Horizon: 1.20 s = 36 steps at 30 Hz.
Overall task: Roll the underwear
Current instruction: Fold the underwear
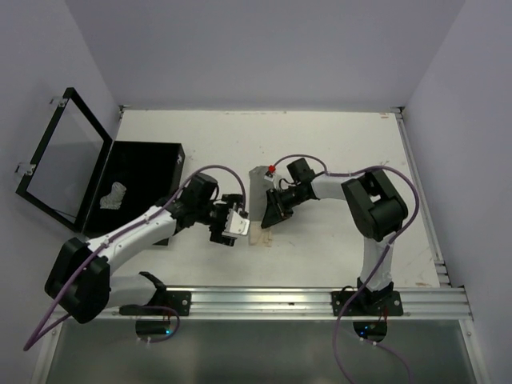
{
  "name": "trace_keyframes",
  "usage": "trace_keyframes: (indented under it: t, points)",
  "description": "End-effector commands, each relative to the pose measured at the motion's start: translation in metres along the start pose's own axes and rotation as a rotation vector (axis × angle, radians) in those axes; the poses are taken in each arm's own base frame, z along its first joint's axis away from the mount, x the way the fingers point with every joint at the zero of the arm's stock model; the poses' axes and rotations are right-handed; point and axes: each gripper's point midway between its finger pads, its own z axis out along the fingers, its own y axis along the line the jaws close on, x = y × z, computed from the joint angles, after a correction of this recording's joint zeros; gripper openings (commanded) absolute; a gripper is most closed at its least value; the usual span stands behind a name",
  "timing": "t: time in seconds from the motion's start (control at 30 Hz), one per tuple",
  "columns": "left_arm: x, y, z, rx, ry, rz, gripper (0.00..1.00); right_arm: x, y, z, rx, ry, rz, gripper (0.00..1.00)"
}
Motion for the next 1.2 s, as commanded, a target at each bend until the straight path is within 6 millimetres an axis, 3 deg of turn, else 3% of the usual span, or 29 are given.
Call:
trace_keyframes:
  t: [0.0,0.07,0.1,0.2,0.3,0.53,0.87,0.97,1.0,1.1,1.17]
  points:
    - [-0.018,0.004,0.006,-0.017,-0.028,0.391,0.96,-0.011,-0.010,0.007,-0.011,-0.039,0.004,0.27]
    - [-0.012,-0.004,0.017,0.033,-0.024,0.467,0.82,-0.005,-0.018,0.012,-0.006,-0.023,0.034,0.26]
    - [-0.014,-0.009,0.023,0.052,-0.027,0.493,0.66,0.001,-0.026,0.016,0.001,-0.007,0.055,0.26]
    - [-0.010,-0.018,0.039,0.093,-0.014,0.592,0.47,0.010,-0.034,0.021,0.003,0.018,0.088,0.26]
    - [-0.008,-0.028,0.050,0.135,-0.018,0.679,0.43,0.014,-0.035,0.021,-0.003,0.025,0.106,0.25]
    - [0.010,-0.047,0.068,0.228,0.010,0.785,0.47,0.012,-0.024,0.014,-0.017,0.012,0.060,0.25]
    - [0.017,-0.048,0.086,0.247,0.035,0.820,0.44,0.028,-0.036,0.018,0.001,0.072,0.088,0.24]
    - [0.016,-0.049,0.089,0.246,0.031,0.820,0.37,0.032,-0.039,0.019,0.006,0.084,0.098,0.24]
    - [0.015,-0.050,0.090,0.249,0.031,0.820,0.26,0.032,-0.039,0.019,0.007,0.084,0.094,0.23]
    - [0.012,-0.050,0.089,0.245,0.030,0.819,0.07,0.035,-0.040,0.018,0.017,0.088,0.093,0.23]
    - [0.013,-0.054,0.086,0.262,0.035,0.797,0.03,0.037,-0.040,0.018,0.020,0.093,0.098,0.23]
